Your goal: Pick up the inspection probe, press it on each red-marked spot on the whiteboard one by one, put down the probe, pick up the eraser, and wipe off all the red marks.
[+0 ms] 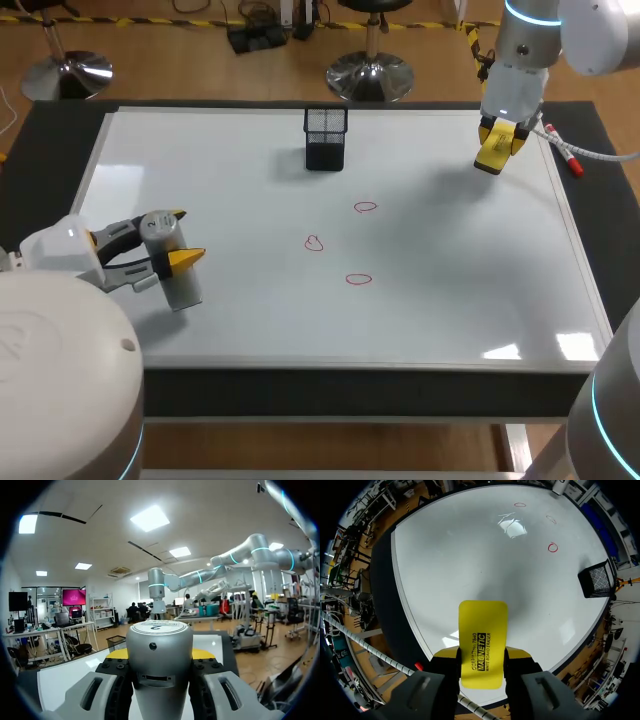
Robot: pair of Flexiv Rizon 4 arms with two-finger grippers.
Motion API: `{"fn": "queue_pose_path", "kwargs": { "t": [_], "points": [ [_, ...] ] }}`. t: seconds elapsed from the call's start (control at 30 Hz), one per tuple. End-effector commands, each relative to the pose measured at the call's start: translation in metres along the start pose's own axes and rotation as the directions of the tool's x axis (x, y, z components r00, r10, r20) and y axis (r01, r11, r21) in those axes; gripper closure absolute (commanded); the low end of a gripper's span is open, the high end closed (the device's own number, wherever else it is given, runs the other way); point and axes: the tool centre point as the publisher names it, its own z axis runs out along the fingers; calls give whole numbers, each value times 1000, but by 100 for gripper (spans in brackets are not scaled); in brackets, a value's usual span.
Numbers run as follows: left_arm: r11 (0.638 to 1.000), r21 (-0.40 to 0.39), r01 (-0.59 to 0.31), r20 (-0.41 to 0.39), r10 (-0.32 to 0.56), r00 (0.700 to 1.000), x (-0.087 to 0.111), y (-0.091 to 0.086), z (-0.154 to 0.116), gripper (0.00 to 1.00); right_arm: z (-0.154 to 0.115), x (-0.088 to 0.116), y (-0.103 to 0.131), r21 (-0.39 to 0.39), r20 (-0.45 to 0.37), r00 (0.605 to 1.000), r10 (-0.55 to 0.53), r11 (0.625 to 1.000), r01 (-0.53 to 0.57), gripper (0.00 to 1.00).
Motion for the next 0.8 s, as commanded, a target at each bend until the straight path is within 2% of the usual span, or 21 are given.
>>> {"fn": "queue_pose_path", "kwargs": {
  "t": [0.03, 0.33, 0.53, 0.8],
  "points": [
    [1000, 1, -1, 0, 1, 1000, 0, -1, 0, 100, -2, -3, 2, 7, -14, 1000, -11, 1000, 12, 100],
    [1000, 1, -1, 0, 1, 1000, 0, -1, 0, 100, -12, -28, 58, 30, -71, 991, -111, 993, 113, 100],
    [1000, 1, -1, 0, 1, 1000, 0, -1, 0, 100, -21, -40, 112, 47, -65, 977, -204, 977, 207, 100],
    [1000, 1, -1, 0, 1, 1000, 0, -1, 0, 100, -18, -60, 181, 27, -61, 946, -317, 947, 319, 100]
  ]
}}
